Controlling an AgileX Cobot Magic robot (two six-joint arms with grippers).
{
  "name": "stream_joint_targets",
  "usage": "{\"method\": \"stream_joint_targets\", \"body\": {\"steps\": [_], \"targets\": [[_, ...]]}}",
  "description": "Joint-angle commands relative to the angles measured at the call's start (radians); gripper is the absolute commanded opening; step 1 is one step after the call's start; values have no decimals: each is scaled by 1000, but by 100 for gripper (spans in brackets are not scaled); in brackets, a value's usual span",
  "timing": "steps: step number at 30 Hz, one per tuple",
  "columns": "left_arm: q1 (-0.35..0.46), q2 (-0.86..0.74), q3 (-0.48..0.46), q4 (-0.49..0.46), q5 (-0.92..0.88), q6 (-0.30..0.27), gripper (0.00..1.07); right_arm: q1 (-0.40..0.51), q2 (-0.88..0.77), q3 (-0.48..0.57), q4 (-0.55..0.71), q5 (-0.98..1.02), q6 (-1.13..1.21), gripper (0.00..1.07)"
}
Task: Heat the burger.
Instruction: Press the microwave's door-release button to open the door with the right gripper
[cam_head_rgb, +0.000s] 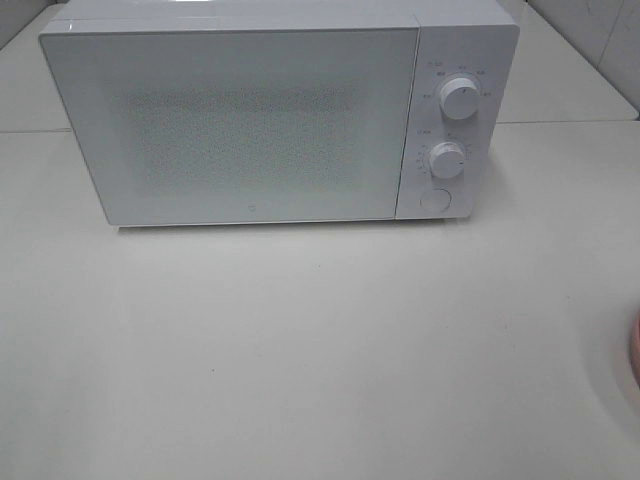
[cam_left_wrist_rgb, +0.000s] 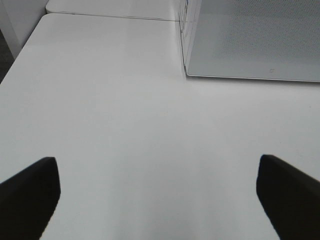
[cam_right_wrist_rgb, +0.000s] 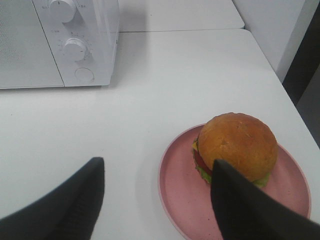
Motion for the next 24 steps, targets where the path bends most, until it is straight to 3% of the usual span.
{"method": "stream_joint_targets", "body": {"steps": [1, 15, 18, 19, 24], "targets": [[3, -10, 2, -1, -16, 0, 100, -5, -33, 1, 2, -14, 11, 57], [3, -10, 2, -1, -16, 0, 100, -5, -33, -4, 0, -19, 11, 60], [3, -10, 2, -1, -16, 0, 100, -5, -20, -26, 1, -46, 11, 70], [3, -10, 2, -1, -16, 0, 100, -5, 10, -40, -1, -73, 11, 79], [3, -10, 2, -1, -16, 0, 100, -5, 111, -53, -2, -102, 11, 88]]}}
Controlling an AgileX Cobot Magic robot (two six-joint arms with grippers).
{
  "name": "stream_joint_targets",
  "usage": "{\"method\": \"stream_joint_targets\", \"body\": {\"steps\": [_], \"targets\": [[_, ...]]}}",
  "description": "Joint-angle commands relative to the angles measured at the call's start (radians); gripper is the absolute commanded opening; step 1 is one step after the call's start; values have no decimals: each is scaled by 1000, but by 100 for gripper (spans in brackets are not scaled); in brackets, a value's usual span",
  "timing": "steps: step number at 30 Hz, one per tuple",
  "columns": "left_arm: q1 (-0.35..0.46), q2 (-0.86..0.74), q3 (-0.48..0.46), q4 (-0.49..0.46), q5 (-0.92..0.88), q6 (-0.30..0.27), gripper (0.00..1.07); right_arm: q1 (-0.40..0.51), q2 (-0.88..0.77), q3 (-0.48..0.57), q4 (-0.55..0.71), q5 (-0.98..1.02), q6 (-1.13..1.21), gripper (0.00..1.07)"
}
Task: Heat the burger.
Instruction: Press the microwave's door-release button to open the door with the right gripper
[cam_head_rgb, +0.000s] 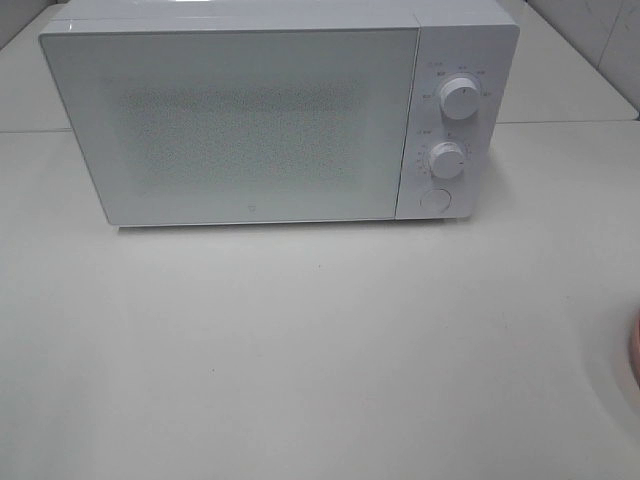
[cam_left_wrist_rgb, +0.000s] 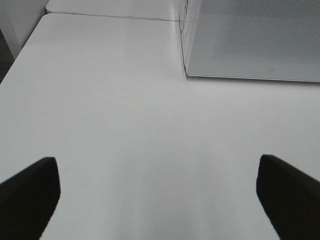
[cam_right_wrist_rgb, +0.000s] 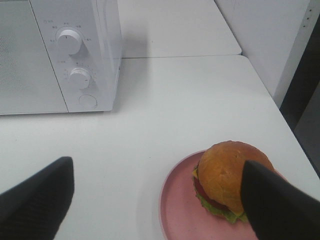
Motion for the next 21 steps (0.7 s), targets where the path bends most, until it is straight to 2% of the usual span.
{"method": "stream_joint_targets", "body": {"steps": [1, 12, 21], "targets": [[3, -10, 2, -1, -16, 0, 100, -5, 48, -8, -2, -25, 11, 88], [3, -10, 2, -1, -16, 0, 100, -5, 312, -8, -45, -257, 7, 85], [3, -10, 2, -1, -16, 0, 100, -5, 459, -8, -51, -396, -8, 82]]}}
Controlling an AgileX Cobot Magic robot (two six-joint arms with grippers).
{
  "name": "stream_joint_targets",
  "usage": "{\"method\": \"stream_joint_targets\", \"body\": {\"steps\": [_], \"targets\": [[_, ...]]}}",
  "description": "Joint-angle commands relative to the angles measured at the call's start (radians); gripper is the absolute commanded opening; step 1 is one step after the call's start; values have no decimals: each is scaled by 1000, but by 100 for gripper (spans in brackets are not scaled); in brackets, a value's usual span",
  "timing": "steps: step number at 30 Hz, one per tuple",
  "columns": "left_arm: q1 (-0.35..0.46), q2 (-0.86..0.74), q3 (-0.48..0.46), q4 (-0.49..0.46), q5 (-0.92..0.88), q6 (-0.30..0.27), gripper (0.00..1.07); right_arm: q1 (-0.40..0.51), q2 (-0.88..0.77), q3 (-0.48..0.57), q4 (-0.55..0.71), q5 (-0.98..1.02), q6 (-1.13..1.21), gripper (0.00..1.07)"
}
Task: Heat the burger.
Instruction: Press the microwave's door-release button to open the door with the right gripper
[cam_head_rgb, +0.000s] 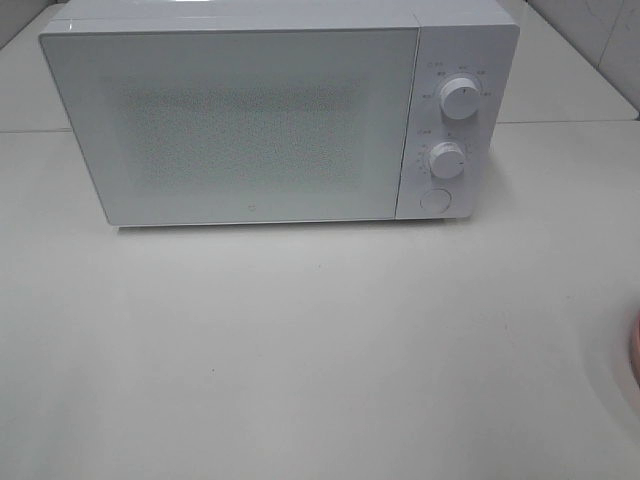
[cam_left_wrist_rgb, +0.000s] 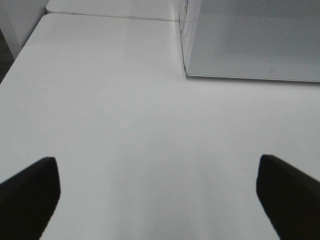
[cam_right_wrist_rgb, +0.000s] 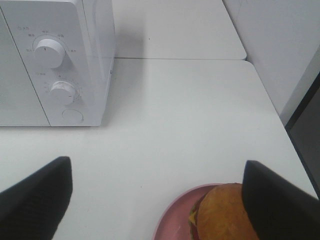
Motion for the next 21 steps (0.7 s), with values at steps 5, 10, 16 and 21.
{"method": "stream_joint_targets", "body": {"steps": [5, 10, 16, 21], "targets": [[3, -10, 2, -1, -16, 0, 100, -5, 128, -6, -7, -113, -5, 80], [3, -10, 2, -1, -16, 0, 100, -4, 211, -6, -7, -228, -21, 79], [3, -10, 2, -1, -16, 0, 100, -4, 275, -6, -10, -282, -36, 78], [3, -10, 2, -1, -16, 0, 100, -4, 349, -6, -12, -351, -43, 77]]}}
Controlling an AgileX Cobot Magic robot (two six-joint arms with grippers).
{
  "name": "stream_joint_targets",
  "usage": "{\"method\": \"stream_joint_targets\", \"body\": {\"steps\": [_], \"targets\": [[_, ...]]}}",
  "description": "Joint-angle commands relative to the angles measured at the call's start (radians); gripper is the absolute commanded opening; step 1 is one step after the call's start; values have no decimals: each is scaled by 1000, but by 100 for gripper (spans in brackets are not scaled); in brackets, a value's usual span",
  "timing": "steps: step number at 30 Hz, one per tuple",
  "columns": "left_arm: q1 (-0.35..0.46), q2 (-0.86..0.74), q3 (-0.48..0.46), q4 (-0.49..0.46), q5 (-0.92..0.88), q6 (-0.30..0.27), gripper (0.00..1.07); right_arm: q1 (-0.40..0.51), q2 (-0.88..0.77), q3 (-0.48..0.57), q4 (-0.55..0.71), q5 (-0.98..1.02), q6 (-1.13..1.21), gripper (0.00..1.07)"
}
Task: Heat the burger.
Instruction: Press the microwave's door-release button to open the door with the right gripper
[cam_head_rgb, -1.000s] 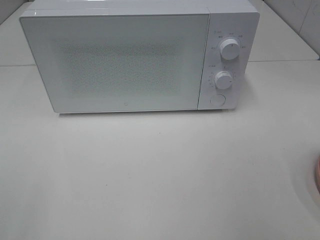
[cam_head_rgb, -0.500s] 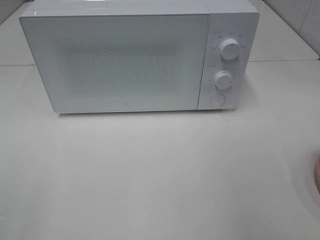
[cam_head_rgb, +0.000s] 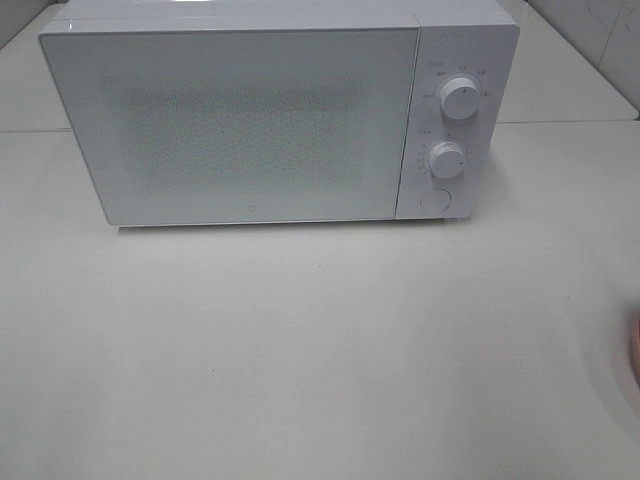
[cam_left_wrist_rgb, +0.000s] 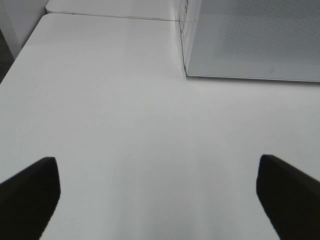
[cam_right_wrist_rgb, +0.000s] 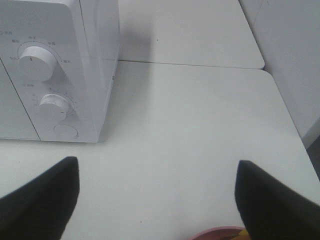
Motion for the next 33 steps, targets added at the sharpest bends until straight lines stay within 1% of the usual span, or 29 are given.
{"method": "stream_joint_targets", "body": {"steps": [1, 4, 6, 12, 13, 15, 17, 21, 23, 26, 29, 32, 33], "targets": [[3, -10, 2, -1, -16, 0, 100, -4, 14, -6, -6, -34, -9, 77], [3, -10, 2, -1, -16, 0, 100, -4, 57, -6, -9, -70, -9, 77], [3, -10, 2, -1, -16, 0, 100, -3, 115, -6, -9, -127, -9, 77], [3, -10, 2, -1, -16, 0, 100, -3, 156, 1, -9, -181, -9, 77], [3, -10, 2, -1, -16, 0, 100, -3, 165, 17, -9, -222, -9, 77], [3, -10, 2, -1, -16, 0, 100, -3, 169, 30, -9, -241, -9, 77], [3, -10, 2, -1, -16, 0, 100, -3, 180, 72, -2, -300, -9, 77], [3, -10, 2, -1, -16, 0, 100, -3, 202, 106, 2, -341, -4, 77], [3, -10, 2, -1, -16, 0, 100, -3, 225, 148, 9, -408, -4, 76], [3, -10, 2, -1, -16, 0, 100, -3, 243, 174, 27, -462, -4, 76], [3, -10, 2, -1, -16, 0, 100, -2, 252, 179, 27, -473, -2, 76], [3, -10, 2, -1, -16, 0, 100, 25, 268, 184, 46, -493, -4, 76], [3, -10, 2, -1, -16, 0, 100, 67, 283, 184, 60, -509, -8, 76]]}}
